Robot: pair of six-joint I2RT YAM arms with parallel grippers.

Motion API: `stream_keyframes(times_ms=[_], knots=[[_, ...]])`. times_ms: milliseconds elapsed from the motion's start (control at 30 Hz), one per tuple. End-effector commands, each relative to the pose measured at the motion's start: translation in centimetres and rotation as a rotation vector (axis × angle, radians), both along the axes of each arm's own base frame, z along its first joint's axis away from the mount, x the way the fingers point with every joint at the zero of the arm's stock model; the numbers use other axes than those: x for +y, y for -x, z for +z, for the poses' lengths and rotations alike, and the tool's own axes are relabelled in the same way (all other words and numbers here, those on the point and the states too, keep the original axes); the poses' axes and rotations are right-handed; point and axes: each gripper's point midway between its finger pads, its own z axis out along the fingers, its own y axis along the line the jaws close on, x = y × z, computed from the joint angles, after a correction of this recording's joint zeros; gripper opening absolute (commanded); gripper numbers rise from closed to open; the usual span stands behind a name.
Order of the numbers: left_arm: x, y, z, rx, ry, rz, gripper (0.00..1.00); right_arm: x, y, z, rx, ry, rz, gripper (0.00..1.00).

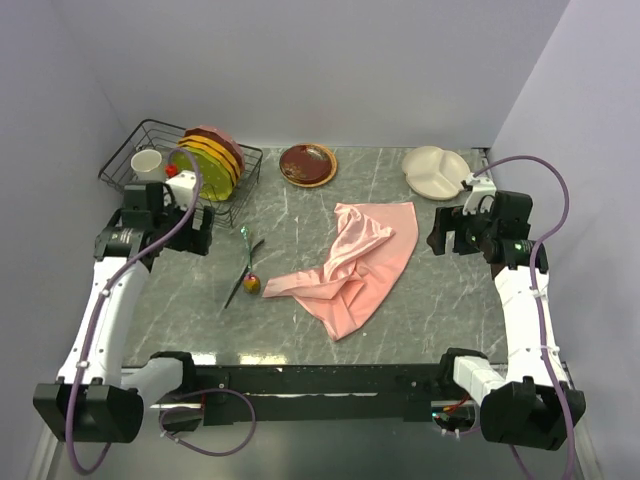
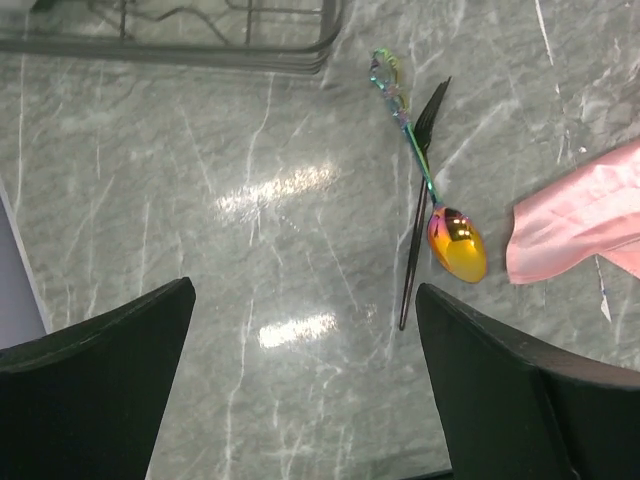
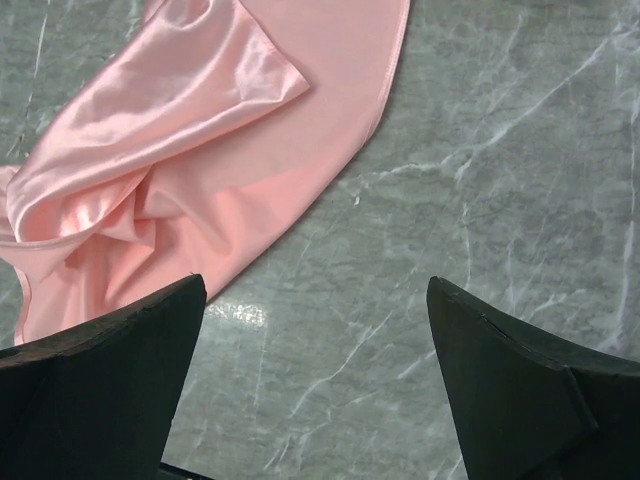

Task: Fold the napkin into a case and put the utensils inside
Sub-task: Pick up the crumpled napkin from the center of the board.

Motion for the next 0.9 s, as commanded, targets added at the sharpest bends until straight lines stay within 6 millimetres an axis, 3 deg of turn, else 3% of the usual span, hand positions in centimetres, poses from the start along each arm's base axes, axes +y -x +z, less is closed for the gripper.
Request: stream_keyframes(times_ms=[0, 33, 67, 133, 167, 233, 267, 300, 333, 367, 433, 467, 567, 600, 667, 700, 767, 800, 867], knots=[[-1.7, -3.7, 3.3, -0.136, -0.068, -0.059, 0.99, 0.0, -0.3, -0.4, 0.033, 0.003, 0.002, 1.0], [-2.4, -4.6, 3.7, -0.159, -0.08, -0.062, 0.99, -0.1, -0.3, -0.6, 0.041, 0.001, -0.002, 1.0], [-4.9, -5.1, 4.4, -0.178, -0.083, -0.128, 0.99, -0.1, -0.5, -1.0, 0.059, -0.002, -0.006, 1.0], [-6.8, -6.4, 3.3, -0.152, -0.131, -0.167, 0.99, -0.4, -0.5, -1.2, 0.078, -0.002, -0.022, 1.0], [-9.7, -6.7, 3.9, -0.188, -0.136, -0.25, 0.99, -0.5, -0.5, -1.6, 0.095, -0.002, -0.029, 1.0], [-13.0, -7.3, 3.1, -0.199, -0.167, -0.324, 0.99, -0.6, -0.5, -2.0, 0.113, -0.006, -0.046, 1.0], [-16.5, -7.0, 3.6, -0.252, -0.172, -0.41, 0.99, -0.8, -0.4, -2.2, 0.125, -0.007, -0.054, 1.0], [-18.5, -7.1, 2.3, -0.241, -0.196, -0.453, 0.99, -0.8, -0.4, -2.3, 0.131, -0.012, -0.062, 1.0], [-20.1, -7.0, 1.9, -0.247, -0.216, -0.487, 0.99, -0.9, -0.3, -2.6, 0.14, -0.01, -0.071, 1.0], [-23.6, -5.9, 2.1, -0.27, -0.217, -0.576, 0.99, -1.2, -0.2, -2.8, 0.154, -0.011, -0.082, 1.0], [-27.6, -5.2, -0.4, -0.218, -0.222, -0.671, 0.99, -1.5, 0.0, -3.3, 0.174, -0.014, -0.1, 1.0], [-31.2, -4.0, -1.5, -0.191, -0.205, -0.768, 0.99, -1.7, 0.2, -3.6, 0.191, -0.019, -0.11, 1.0], [-36.2, -2.2, -2.5, -0.19, -0.2, -0.878, 0.99, -2.1, 0.5, -4.4, 0.228, -0.04, -0.128, 1.0], [-37.3, -2.3, -4.6, -0.158, -0.221, -0.892, 0.99, -2.3, 0.5, -4.5, 0.234, -0.048, -0.14, 1.0], [-39.4, -2.8, -4.8, -0.181, -0.218, -0.896, 0.98, -2.5, 0.4, -4.9, 0.254, -0.062, -0.151, 1.0], [-40.1, -3.1, -6.8, -0.152, -0.236, -0.898, 0.95, -2.8, 0.3, -5.1, 0.259, -0.068, -0.167, 1.0], [-41.3, -4.2, -7.1, -0.163, -0.243, -0.886, 0.87, -2.8, -0.1, -5.5, 0.265, -0.075, -0.171, 1.0], [-41.4, -4.9, -9.1, -0.142, -0.281, -0.872, 0.84, -2.7, -0.3, -5.6, 0.268, -0.083, -0.173, 1.0], [-41.7, -5.8, -10.1, -0.152, -0.328, -0.874, 0.74, -2.8, -1.0, -5.9, 0.266, -0.09, -0.177, 1.0]])
